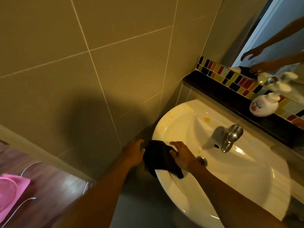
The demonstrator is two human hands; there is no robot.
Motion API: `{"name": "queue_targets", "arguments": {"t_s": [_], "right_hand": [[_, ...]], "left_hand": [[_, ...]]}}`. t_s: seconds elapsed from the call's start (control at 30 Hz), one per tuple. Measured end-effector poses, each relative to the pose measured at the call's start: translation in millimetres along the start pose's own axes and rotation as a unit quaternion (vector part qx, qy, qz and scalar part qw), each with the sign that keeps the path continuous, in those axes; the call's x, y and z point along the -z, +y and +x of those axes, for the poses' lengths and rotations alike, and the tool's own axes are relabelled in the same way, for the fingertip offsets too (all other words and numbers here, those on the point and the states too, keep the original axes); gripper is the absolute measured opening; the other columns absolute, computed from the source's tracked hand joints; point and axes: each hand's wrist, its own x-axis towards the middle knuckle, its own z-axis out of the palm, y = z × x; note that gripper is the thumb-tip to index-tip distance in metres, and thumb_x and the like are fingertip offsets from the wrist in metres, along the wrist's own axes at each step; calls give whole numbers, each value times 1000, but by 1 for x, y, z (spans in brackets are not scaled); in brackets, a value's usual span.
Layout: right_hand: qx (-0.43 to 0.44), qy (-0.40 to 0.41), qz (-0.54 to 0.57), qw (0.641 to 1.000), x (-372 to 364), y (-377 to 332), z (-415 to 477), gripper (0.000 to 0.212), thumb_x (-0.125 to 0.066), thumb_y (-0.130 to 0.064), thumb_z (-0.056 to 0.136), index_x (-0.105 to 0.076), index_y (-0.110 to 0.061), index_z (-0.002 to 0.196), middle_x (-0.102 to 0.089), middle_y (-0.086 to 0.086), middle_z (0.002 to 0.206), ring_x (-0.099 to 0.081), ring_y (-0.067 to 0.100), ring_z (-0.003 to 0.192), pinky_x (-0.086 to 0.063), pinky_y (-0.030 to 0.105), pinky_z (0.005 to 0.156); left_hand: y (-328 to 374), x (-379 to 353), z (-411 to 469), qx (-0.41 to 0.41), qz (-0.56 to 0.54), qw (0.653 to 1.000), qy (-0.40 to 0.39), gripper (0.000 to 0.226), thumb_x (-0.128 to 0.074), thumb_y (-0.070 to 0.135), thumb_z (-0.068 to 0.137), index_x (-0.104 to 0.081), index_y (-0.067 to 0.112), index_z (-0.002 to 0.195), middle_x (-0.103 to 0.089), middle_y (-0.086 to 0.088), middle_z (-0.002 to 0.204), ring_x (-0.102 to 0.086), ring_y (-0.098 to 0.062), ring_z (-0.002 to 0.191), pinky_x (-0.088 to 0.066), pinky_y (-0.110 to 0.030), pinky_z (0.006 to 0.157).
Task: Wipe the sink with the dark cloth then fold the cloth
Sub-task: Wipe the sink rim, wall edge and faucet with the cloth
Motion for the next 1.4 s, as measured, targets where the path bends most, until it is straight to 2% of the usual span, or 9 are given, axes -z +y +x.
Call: {"name": "queue_targets", "arguments": {"t_s": [0.13, 0.2, 0.27, 0.37, 0.57, 0.77, 0.9, 1.23, 1.4], "right_hand": [[110, -3, -62, 992, -36, -18, -5, 50, -36, -38, 99, -31, -24, 148, -26, 3, 157, -29, 23, 143, -24, 36, 118], [139, -10, -93, 986, -51, -24, -4, 58, -17, -49, 98, -27, -25, 149, -19, 4, 160, -19, 25, 147, -22, 39, 120], [159, -35, -122, 979, -64, -25, 1, 80, 9, -60, 86, -21, -26, 151, -12, 5, 162, -7, 28, 149, -15, 43, 121], [162, -55, -147, 974, -74, -24, 10, 89, 23, -62, 78, -10, -26, 152, -1, 6, 162, 6, 27, 149, -4, 44, 120], [134, -40, -132, 981, -73, -31, 55, 66, 3, -52, 92, -1, -24, 152, 6, 2, 162, 14, 22, 148, 2, 45, 121], [109, -10, -116, 987, -53, -21, 118, 54, -16, -39, 101, -5, -25, 152, 6, 1, 162, 14, 21, 148, 14, 42, 115], [99, 13, -134, 986, -31, -12, 160, 54, -17, -39, 102, -7, -24, 153, 3, 1, 163, 14, 20, 148, 16, 42, 115], [116, 59, -159, 979, 18, 25, 232, 55, -15, -42, 101, -17, -19, 152, -13, 3, 162, 4, 20, 149, 8, 40, 118], [20, 90, -200, 975, 65, 80, 254, 55, -16, -38, 101, -10, -17, 152, -8, 6, 162, 1, 23, 149, 1, 44, 121]], "left_hand": [[-14, -41, -18, 46, -36, 998, -37, 50, -48, 31, 96, -36, 18, 142, -42, -9, 146, -41, -29, 134, -34, -44, 110], [-22, -59, -24, 48, -56, 997, -34, 43, -49, 31, 94, -46, 15, 134, -52, -12, 136, -50, -30, 125, -41, -47, 106], [-30, -76, -25, 43, -68, 996, -36, 34, -50, 30, 93, -53, 15, 122, -60, -12, 125, -57, -29, 115, -46, -47, 99], [-30, -86, -26, 31, -64, 997, -41, 26, -49, 31, 92, -54, 17, 114, -60, -9, 118, -58, -30, 110, -46, -48, 96], [-14, -94, -7, -7, -65, 998, 19, 28, -36, 35, 97, -53, 19, 114, -63, -7, 112, -60, -26, 104, -47, -46, 93], [13, -88, 33, 20, -102, 992, 75, 52, -34, 42, 98, -29, 20, 145, -43, -11, 145, -46, -28, 128, -39, -47, 105], [35, -86, 71, 7, -129, 987, 98, 63, -34, 45, 97, -13, 19, 150, -31, -12, 153, -39, -31, 134, -37, -44, 107], [85, -83, 156, 64, -35, 991, 114, 69, -29, 53, 96, -9, 16, 151, -29, -15, 153, -43, -35, 130, -41, -45, 99], [88, -90, 164, 63, -4, 988, 139, 67, -25, 55, 95, -16, 16, 149, -36, -17, 148, -47, -37, 125, -44, -47, 95]]}}
